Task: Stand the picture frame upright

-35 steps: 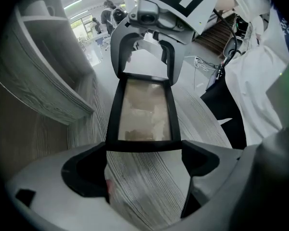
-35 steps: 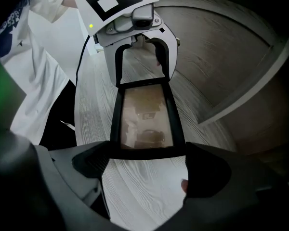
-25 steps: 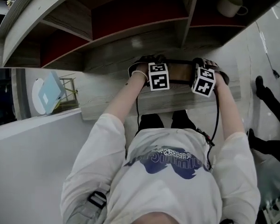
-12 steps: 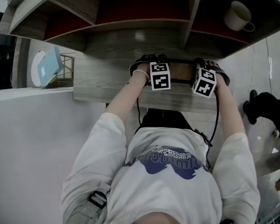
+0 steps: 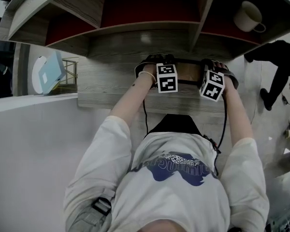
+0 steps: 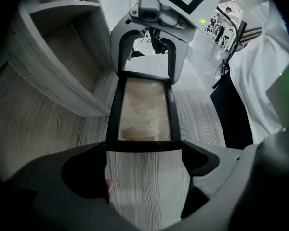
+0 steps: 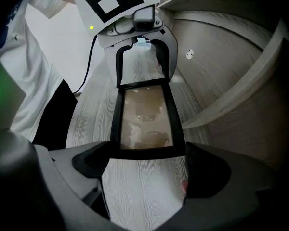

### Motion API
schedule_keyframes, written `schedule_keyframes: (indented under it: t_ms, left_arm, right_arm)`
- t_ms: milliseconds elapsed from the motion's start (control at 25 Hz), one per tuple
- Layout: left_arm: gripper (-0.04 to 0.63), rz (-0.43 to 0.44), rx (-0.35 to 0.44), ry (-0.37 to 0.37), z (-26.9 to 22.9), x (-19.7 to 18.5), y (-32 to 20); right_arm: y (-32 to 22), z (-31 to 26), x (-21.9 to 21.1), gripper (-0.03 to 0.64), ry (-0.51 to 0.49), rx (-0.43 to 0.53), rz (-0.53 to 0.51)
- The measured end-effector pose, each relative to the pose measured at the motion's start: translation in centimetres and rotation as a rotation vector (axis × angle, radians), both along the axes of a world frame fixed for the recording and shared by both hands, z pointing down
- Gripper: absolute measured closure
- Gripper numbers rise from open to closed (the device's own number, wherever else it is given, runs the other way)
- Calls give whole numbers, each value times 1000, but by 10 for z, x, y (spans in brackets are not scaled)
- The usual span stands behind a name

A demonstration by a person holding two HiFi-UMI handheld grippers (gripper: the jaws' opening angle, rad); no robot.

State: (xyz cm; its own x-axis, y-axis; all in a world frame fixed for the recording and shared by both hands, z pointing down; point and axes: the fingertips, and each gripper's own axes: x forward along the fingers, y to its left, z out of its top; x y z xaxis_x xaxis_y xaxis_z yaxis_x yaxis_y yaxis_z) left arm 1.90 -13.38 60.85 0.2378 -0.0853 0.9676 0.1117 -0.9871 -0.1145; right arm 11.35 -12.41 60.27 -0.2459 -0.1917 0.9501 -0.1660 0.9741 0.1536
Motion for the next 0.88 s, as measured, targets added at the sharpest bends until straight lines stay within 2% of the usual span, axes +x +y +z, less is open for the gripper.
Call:
schedule_keyframes:
  t_ms: [440,880]
  left_arm:
    - [129,77,42,20,-6,-4,-15]
    - [129,42,92,20,5,8,-36]
  right_arm:
    - [-7,-6,-6,158,26,46,82]
    - [-29,6,7,158,32,98,49]
